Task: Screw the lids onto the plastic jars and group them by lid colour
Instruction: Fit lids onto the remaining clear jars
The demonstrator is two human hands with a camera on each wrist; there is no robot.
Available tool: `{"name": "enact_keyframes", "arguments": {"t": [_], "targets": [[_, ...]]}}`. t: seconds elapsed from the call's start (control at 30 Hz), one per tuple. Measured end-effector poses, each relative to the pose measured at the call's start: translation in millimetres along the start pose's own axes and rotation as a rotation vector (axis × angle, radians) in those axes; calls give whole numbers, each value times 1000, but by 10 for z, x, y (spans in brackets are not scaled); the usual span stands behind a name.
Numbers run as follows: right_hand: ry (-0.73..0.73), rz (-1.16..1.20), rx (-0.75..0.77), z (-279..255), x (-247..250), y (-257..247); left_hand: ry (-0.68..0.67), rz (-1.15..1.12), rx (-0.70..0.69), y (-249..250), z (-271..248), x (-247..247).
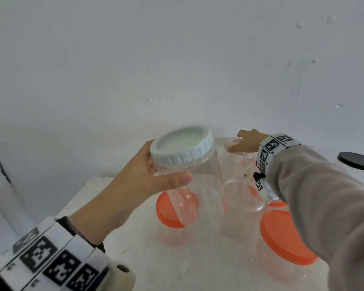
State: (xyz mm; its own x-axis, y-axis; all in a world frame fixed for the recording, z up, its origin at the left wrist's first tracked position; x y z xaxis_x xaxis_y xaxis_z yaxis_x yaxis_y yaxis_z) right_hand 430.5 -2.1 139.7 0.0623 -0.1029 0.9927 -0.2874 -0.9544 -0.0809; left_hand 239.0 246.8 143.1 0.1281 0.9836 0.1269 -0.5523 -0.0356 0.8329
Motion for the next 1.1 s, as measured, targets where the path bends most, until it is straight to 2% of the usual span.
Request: {"name": "enact_keyframes", "arguments": {"t": [0.23,0.43,0.57,0.7,0.93,1.1], "targets": [[-47,48,-93,246,-76,-38,202,22,-28,-134,406,638],[-22,76,-137,326,-145,-94,294,70,1,-466,693,1103],[-24,118,-96,283,-79,-117,302,127,43,-749,812,1325],[-55,61,-4,179,-30,-255,306,191,67,-1013,881,1458],[3,-190,210,-29,26,-871,226,359,78,-1401,941,1594],[-28,-287,269,-111,19,-1255,181,400,69,-1568,945,1689]]}}
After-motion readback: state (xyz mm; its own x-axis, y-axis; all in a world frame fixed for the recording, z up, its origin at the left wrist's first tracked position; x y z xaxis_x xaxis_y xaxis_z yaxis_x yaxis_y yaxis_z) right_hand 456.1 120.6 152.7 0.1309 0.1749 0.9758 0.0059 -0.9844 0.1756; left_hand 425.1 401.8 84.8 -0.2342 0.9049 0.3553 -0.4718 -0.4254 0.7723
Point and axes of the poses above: each hand's wrist, its own z-axis towards the middle knuckle, its own x-axis out of the back of the hand, y = z × x, the point moved 7 cm from there along z, towards the middle knuckle, and after that the axes turned 15 degrees about -x, right-handed, at the moved point
